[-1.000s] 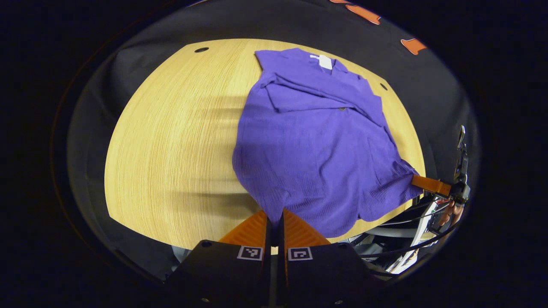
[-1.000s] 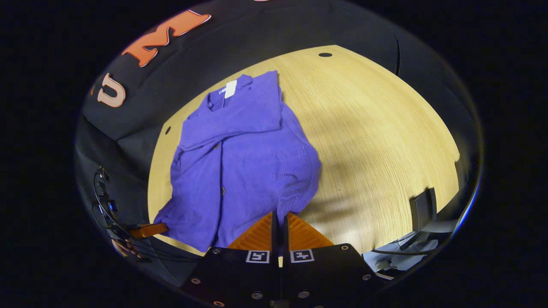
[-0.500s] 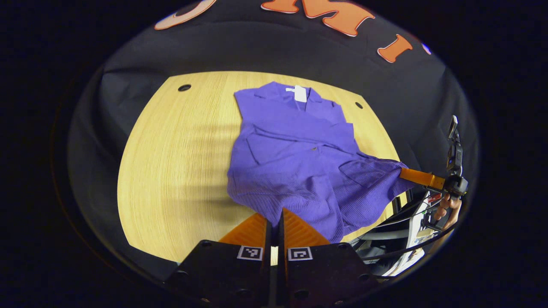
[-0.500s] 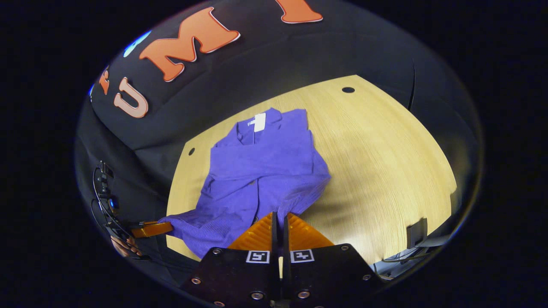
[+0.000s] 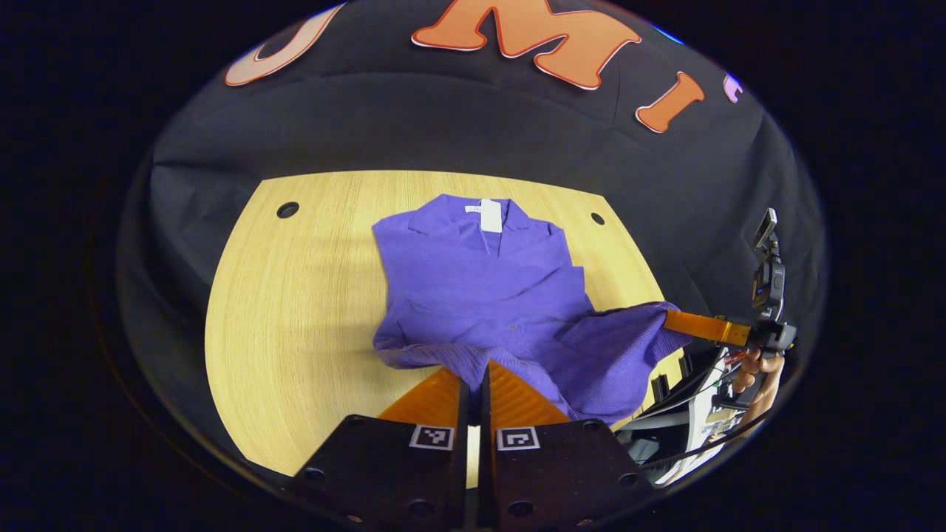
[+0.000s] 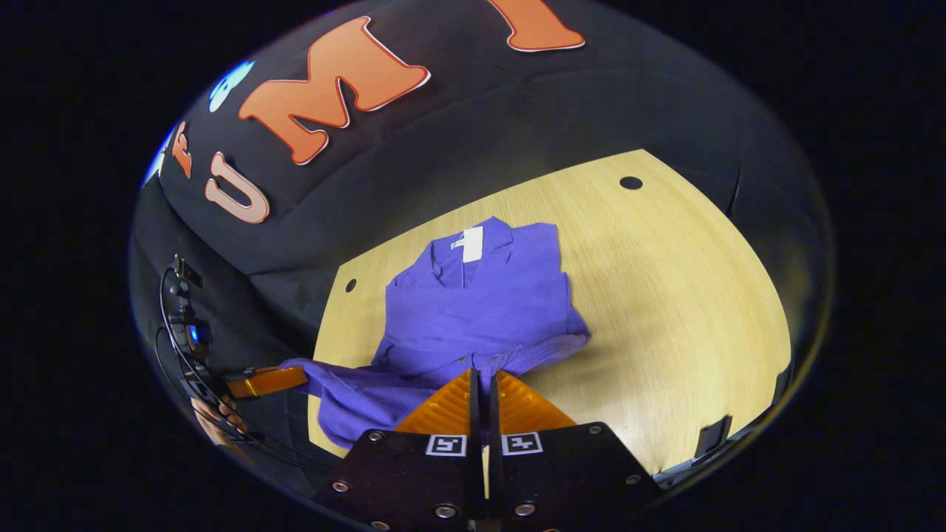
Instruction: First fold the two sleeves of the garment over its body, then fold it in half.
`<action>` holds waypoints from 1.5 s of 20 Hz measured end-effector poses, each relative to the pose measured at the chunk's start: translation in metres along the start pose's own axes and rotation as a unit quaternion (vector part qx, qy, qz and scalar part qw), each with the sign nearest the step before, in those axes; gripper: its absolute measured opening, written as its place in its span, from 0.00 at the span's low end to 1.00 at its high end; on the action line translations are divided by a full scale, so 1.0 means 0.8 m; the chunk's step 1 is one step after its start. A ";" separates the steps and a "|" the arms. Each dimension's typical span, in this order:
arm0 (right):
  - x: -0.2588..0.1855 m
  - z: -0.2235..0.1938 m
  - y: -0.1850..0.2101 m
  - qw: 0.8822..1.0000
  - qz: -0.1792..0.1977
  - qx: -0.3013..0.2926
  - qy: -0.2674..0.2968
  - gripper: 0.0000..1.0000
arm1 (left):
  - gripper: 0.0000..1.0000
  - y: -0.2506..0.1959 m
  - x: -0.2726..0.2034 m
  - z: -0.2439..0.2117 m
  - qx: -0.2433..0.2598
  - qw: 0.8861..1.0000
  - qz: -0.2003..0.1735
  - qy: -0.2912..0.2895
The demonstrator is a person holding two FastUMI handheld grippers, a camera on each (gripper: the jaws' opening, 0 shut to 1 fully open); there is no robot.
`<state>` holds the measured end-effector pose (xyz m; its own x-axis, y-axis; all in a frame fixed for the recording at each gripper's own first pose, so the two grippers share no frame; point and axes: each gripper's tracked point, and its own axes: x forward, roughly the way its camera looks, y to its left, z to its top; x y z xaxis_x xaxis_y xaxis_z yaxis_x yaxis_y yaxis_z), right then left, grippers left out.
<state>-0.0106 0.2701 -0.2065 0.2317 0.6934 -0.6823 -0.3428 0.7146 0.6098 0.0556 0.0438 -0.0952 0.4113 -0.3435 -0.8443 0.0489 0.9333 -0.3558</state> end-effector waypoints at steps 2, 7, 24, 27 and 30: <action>0.013 0.028 0.010 1.000 0.009 -0.011 -0.003 0.03 | 0.07 0.004 0.006 0.032 0.007 1.000 0.011 -0.007; 0.048 0.097 0.019 0.999 0.013 -0.050 -0.006 0.02 | 0.07 0.022 0.041 0.095 0.018 0.999 0.047 -0.010; 0.282 0.267 -0.052 0.999 -0.001 -0.003 0.033 0.06 | 0.19 0.172 0.202 0.273 0.023 0.974 0.222 -0.022; 0.292 0.278 -0.069 1.000 -0.017 0.004 0.013 0.05 | 0.41 0.204 0.186 0.296 0.027 0.965 0.257 -0.056; 0.282 0.294 -0.082 1.000 -0.023 0.002 -0.006 0.54 | 0.59 0.202 0.176 0.299 0.020 0.964 0.252 -0.076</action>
<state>0.2781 0.4015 -0.3056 0.2580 0.6605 -0.7051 -0.3273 0.7464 0.5795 0.3392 0.1715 -0.1757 0.5204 0.1717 -0.8365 -0.1584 0.9820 0.1030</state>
